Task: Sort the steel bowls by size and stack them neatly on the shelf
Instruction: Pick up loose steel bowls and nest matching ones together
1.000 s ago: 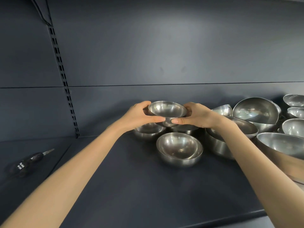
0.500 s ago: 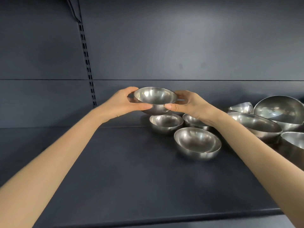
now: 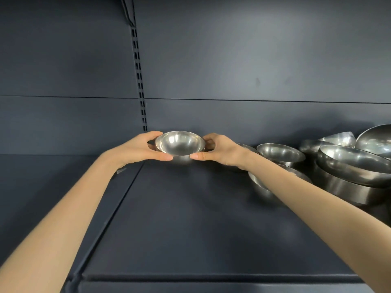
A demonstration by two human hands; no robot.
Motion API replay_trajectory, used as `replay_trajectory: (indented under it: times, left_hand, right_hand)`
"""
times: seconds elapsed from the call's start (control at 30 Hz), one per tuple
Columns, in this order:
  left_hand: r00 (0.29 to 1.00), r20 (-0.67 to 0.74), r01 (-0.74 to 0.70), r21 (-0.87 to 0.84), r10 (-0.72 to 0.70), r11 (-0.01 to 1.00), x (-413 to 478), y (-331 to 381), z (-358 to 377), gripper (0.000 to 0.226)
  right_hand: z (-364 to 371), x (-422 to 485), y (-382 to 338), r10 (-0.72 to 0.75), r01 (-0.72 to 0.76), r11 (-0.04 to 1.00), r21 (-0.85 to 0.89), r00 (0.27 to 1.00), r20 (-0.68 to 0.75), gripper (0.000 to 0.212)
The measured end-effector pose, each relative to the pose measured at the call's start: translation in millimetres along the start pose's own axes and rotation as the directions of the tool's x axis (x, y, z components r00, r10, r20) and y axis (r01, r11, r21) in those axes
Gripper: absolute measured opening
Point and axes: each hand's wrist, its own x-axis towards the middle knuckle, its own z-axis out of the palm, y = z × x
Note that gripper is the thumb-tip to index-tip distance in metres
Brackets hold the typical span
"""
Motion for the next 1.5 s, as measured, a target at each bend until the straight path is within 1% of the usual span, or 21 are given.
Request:
replay_trajectory:
  times: [0.07, 0.13, 0.27, 0.3, 0.4, 0.53, 0.57, 0.67, 0.77, 0.93, 1.07, 1.17, 1.23, 1.27, 1.3, 1.37, 1.43, 1.47, 1.5]
  left_hand:
    - [1.0, 0.022, 0.011, 0.018, -0.011, 1.0, 4, -4, -2, 0.07]
    - [0.999, 0.031, 0.029, 0.033, -0.03, 0.999, 7, -8, -4, 0.076]
    - [0.996, 0.062, 0.069, 0.048, -0.072, 0.996, 10, -15, 0, 0.087]
    - [0.994, 0.069, 0.078, 0.051, -0.081, 0.996, 11, -16, 2, 0.084]
    - [0.99, 0.094, 0.097, 0.045, -0.101, 0.994, 13, -20, 7, 0.064]
    - [0.989, 0.106, 0.104, 0.037, -0.108, 0.994, 11, -19, 8, 0.051]
    - [0.988, 0.111, 0.107, 0.034, -0.11, 0.994, 9, -18, 8, 0.054]
    - [0.987, 0.113, 0.114, 0.027, -0.117, 0.993, 6, -21, 9, 0.08]
    - [0.987, 0.108, 0.113, 0.02, -0.115, 0.993, 6, -26, 9, 0.092]
    - [0.987, 0.108, 0.121, 0.008, -0.121, 0.993, 6, -27, 11, 0.097]
    - [0.988, 0.103, 0.11, 0.017, -0.112, 0.994, 7, -27, 14, 0.106]
    - [0.988, 0.084, 0.124, 0.056, -0.129, 0.991, 5, -27, 15, 0.123]
    - [0.986, 0.072, 0.147, 0.081, -0.153, 0.986, 5, -28, 14, 0.134]
    - [0.984, 0.071, 0.158, 0.093, -0.165, 0.983, 5, -28, 14, 0.134]
    - [0.983, 0.068, 0.161, 0.103, -0.168, 0.982, 5, -30, 15, 0.131]
    - [0.982, 0.058, 0.17, 0.129, -0.179, 0.977, 5, -27, 18, 0.112]
    - [0.978, 0.064, 0.187, 0.151, -0.198, 0.971, 4, -23, 21, 0.078]
    - [0.977, 0.06, 0.191, 0.163, -0.203, 0.968, 3, -22, 23, 0.066]
    - [0.98, 0.045, 0.184, 0.187, -0.195, 0.965, 3, -21, 24, 0.068]
  right_hand:
    - [3, 3, 1, 0.021, -0.021, 0.999, -0.024, 1.0, 0.005, 0.063]
    - [6, 5, 1, 0.033, -0.032, 0.999, -0.036, 0.999, 0.009, 0.063]
    - [8, 2, -2, 0.056, -0.054, 0.997, -0.052, 0.998, 0.039, 0.052]
    - [9, 1, -2, 0.065, -0.063, 0.996, -0.055, 0.997, 0.045, 0.051]
    - [9, -1, -2, 0.073, -0.07, 0.996, -0.061, 0.996, 0.053, 0.051]
    - [9, 0, -3, 0.074, -0.068, 0.993, -0.095, 0.995, 0.07, 0.051]
    - [9, 1, -3, 0.078, -0.07, 0.992, -0.103, 0.994, 0.076, 0.052]
    - [13, 2, -2, 0.085, -0.073, 0.989, -0.128, 0.992, 0.089, 0.055]
    - [16, 6, 1, 0.089, -0.074, 0.985, -0.154, 0.992, 0.088, 0.055]
    - [14, 5, 1, 0.083, -0.068, 0.986, -0.15, 0.992, 0.093, 0.056]
    - [10, 2, 3, 0.072, -0.055, 0.985, -0.162, 0.992, 0.102, 0.06]
    - [3, 0, 0, 0.043, -0.028, 0.981, -0.192, 0.997, 0.069, 0.07]
    - [-7, -4, -2, 0.012, -0.001, 0.977, -0.211, 0.999, 0.049, 0.068]
    - [-13, -6, -2, 0.0, 0.009, 0.974, -0.227, 0.999, 0.042, 0.065]
    - [-18, -9, -2, -0.007, 0.015, 0.968, -0.249, 1.0, 0.031, 0.062]
    - [-27, -15, 2, -0.021, 0.02, 0.947, -0.32, 1.0, 0.0, 0.056]
    - [-35, -22, 9, -0.042, 0.028, 0.923, -0.383, 0.999, -0.029, 0.052]
    - [-38, -27, 13, -0.056, 0.036, 0.915, -0.403, 0.998, -0.038, 0.051]
    - [-42, -32, 17, -0.067, 0.041, 0.909, -0.415, 0.997, -0.049, 0.05]
